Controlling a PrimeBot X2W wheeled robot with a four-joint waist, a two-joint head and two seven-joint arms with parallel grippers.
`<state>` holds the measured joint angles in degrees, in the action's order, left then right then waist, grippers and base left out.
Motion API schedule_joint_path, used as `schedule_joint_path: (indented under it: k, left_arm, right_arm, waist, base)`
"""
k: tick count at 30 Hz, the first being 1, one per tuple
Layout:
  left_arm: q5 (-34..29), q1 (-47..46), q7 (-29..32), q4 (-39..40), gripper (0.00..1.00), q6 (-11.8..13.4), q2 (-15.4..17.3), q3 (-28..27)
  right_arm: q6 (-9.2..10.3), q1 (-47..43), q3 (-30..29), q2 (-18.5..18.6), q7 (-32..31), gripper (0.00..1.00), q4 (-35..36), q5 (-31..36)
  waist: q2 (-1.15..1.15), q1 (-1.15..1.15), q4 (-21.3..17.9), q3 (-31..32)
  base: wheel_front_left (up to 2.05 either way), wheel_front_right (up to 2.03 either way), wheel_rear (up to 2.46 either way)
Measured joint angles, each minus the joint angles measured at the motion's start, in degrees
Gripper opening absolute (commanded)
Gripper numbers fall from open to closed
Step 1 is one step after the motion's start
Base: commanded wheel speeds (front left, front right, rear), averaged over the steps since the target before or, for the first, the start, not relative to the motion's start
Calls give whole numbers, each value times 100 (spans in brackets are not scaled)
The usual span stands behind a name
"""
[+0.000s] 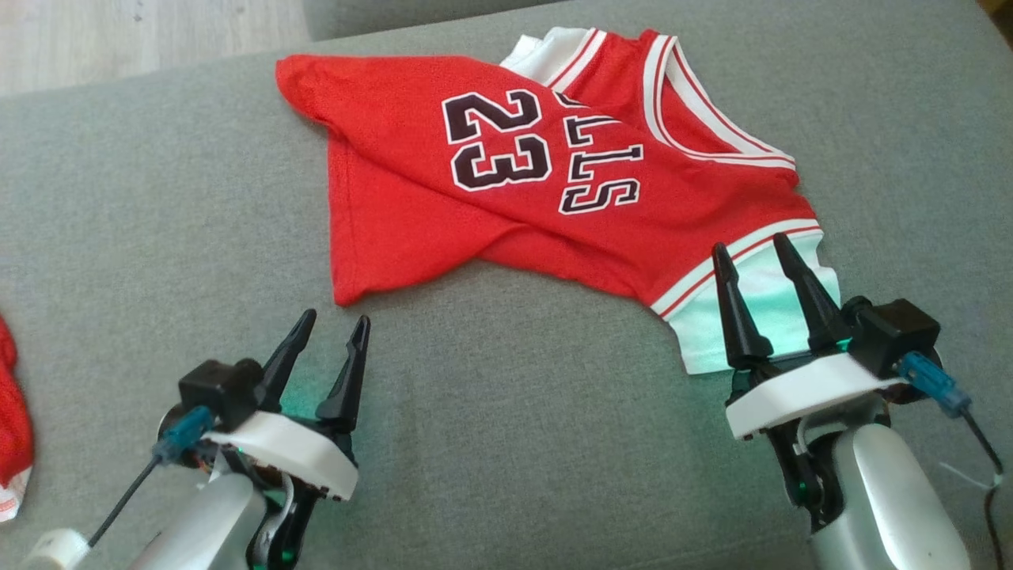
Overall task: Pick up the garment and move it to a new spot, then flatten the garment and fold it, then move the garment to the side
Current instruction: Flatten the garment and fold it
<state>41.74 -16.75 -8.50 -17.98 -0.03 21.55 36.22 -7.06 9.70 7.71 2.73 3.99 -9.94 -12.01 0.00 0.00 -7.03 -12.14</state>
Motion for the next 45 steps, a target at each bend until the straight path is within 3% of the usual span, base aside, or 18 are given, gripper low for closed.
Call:
schedule_joint_path:
  k: [14, 18, 21, 28, 34, 40, 45]
  left_arm:
    - [-141, -752, -25, -1160, 100, -7, -194, 52]
    - [-165, -963, -178, -1329, 100, -141, -240, 59]
    - [-246, -1104, -293, -1411, 0, -257, -260, 81]
    - [7, -1061, -330, -1315, 0, -497, -421, 110]
    - [829, -437, 215, -261, 0, -543, -385, -36]
    - [1529, 287, 944, 1149, 0, -277, -58, -174]
    - [2036, 892, 1502, 2652, 0, 258, 287, -316]
  right_arm:
    - [0, 19, 41, 0, -38, 100, 87, -43]
    - [0, 26, 32, 0, 12, 100, 82, -58]
    - [0, 31, 25, 0, 13, 100, 68, -58]
    - [0, 32, -30, 0, 22, 100, -1, -58]
    - [0, 26, -66, 0, 20, 100, -9, -58]
    - [0, 20, -122, 0, 4, 100, -3, -58]
    - [0, -11, -176, 0, 3, 100, 22, -58]
  waist:
    - [0, 1, -334, -399]
    - [0, 1, -402, -500]
    - [0, 1, -402, -527]
    - [0, 1, -249, -402]
    - [0, 0, -64, -204]
    - [0, 0, 29, -61]
    - [0, 0, -12, 30]
  base:
    - [0, 0, 0]
    - [0, 0, 0]
    - [0, 0, 0]
    - [0, 0, 0]
    - [0, 0, 0]
    - [0, 0, 0]
    - [0, 0, 0]
